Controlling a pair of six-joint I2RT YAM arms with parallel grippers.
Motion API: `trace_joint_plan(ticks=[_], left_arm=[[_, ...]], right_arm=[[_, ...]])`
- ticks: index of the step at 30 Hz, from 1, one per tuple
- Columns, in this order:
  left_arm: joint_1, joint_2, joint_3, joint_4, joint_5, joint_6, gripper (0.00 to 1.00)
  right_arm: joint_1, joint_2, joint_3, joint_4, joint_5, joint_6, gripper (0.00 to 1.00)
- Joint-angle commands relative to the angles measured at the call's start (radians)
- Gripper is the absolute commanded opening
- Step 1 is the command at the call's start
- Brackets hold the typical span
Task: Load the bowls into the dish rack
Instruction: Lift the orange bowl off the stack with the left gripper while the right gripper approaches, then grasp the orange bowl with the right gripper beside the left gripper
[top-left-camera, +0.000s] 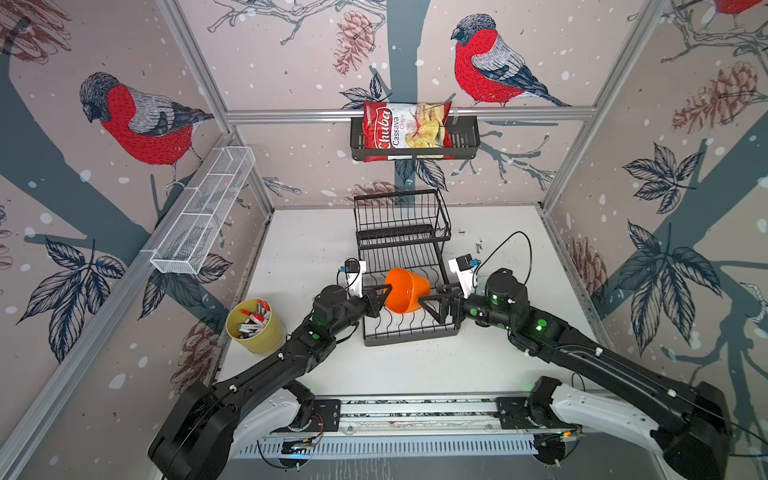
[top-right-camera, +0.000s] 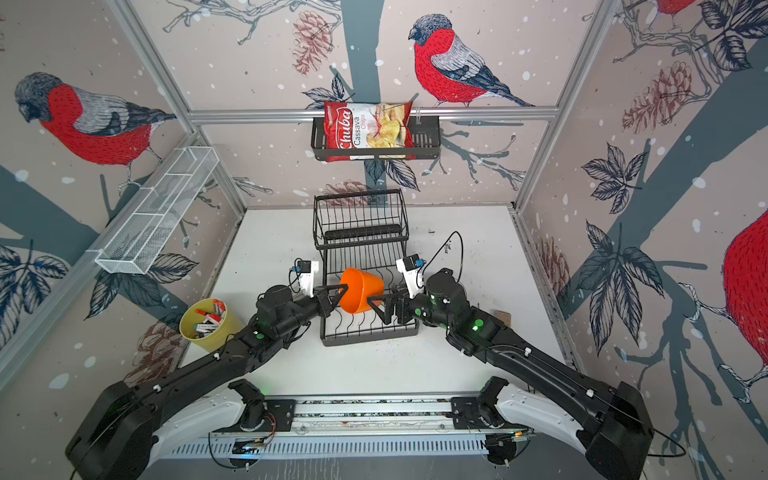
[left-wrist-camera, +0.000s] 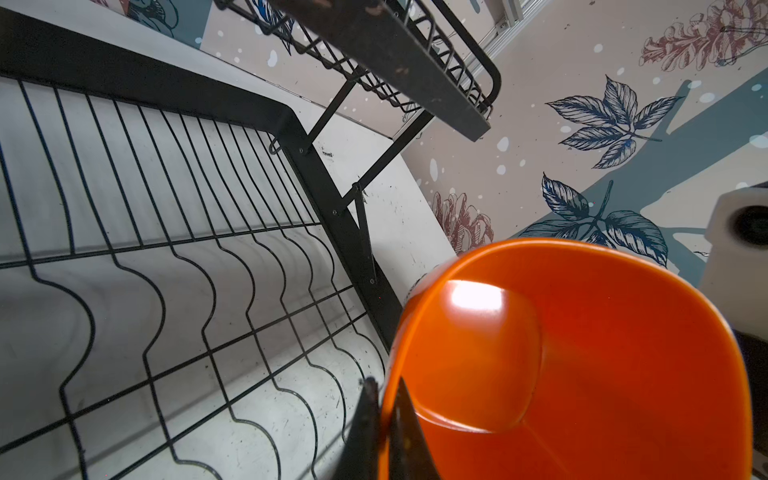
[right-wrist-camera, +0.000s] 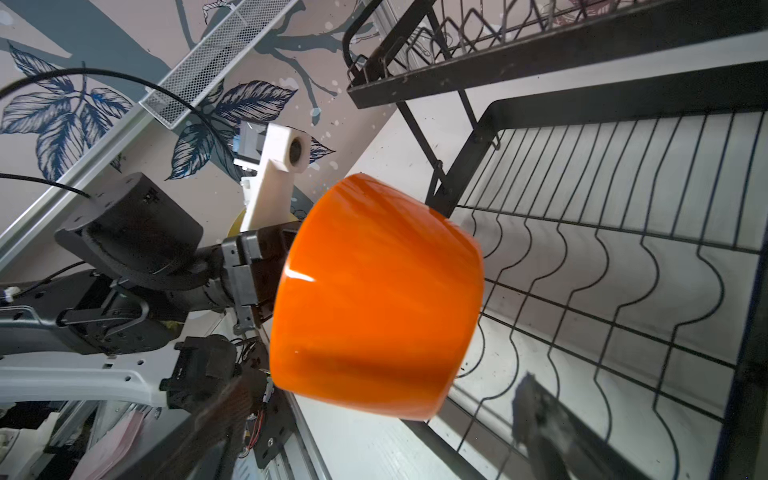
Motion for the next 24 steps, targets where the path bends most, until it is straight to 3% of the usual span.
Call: trace_joint_plan(ticks=[1,24], left_arm=[[0.002,0.005,0.005,0.099,0.025,-0.02,0.0],[0.002,0.013,-0.018,0.127,0.019,0.0,0.0]], right_arm=[[0.013,0.005,-0.001,0.067,0.007,0.012,0.99],[0.07,0.108,0.053,0.087,0.019,0.013,1.0]])
